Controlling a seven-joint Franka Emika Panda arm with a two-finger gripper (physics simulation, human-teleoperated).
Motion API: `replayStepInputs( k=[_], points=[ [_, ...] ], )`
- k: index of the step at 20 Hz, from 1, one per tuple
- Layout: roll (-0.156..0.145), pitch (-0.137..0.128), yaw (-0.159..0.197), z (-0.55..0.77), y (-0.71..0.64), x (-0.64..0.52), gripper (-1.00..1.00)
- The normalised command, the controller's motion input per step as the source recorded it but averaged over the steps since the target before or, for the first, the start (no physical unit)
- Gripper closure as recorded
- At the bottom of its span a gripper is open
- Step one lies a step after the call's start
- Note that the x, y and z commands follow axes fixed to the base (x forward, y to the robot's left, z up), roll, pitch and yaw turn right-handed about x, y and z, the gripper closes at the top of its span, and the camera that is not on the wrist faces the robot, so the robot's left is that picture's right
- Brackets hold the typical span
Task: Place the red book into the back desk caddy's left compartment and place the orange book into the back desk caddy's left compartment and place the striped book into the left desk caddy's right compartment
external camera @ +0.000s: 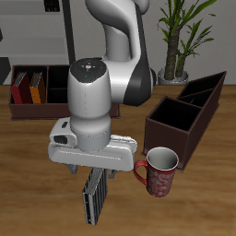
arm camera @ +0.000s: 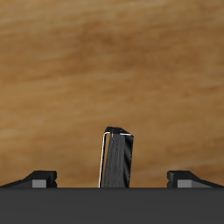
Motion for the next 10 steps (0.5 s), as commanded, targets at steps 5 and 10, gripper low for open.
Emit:
replayStepInputs(
  k=[5, 10],
  points=[
    [-0.029, 0.021, -0.016, -0.18, -0.2, 0.06, -1.0],
    [-0.002, 0.032, -0.008, -0.39, 0.04, 0.02, -1.0]
  ],
)
